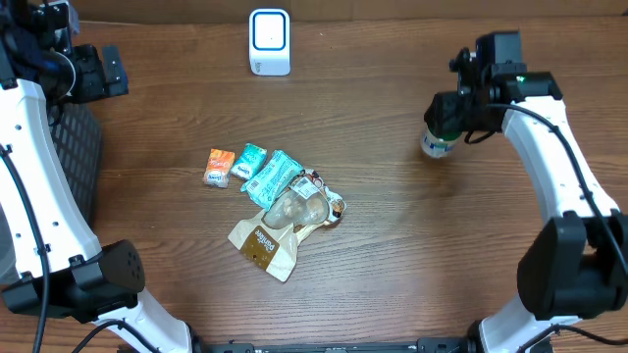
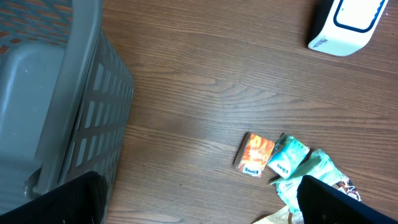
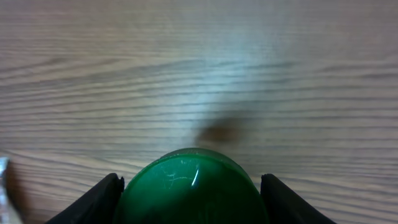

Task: Scan the item barcode
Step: 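Move the jar right and set it down on the table, then reach the right gripper to the clear snack bag and grasp it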

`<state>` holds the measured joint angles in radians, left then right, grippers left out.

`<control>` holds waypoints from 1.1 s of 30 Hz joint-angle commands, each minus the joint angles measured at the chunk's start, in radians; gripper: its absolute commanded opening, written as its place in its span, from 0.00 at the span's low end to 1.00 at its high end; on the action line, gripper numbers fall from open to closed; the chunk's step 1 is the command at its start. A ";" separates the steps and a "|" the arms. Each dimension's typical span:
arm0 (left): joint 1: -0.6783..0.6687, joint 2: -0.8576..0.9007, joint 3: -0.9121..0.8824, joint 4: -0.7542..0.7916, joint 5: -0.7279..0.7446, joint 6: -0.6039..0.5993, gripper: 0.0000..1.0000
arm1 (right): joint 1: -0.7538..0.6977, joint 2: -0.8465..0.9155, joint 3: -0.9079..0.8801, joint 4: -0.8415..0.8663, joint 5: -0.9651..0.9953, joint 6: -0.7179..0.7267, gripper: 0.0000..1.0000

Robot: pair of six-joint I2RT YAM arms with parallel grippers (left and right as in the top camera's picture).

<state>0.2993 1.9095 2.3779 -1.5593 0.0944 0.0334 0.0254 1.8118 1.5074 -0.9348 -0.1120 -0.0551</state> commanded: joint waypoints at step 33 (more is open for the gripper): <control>0.000 -0.017 0.020 0.000 0.007 0.016 1.00 | -0.003 -0.145 0.037 -0.040 -0.484 0.303 1.00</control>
<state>0.2993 1.9095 2.3779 -1.5589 0.0944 0.0334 0.0212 1.7199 1.5036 -0.9554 -0.3058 0.1513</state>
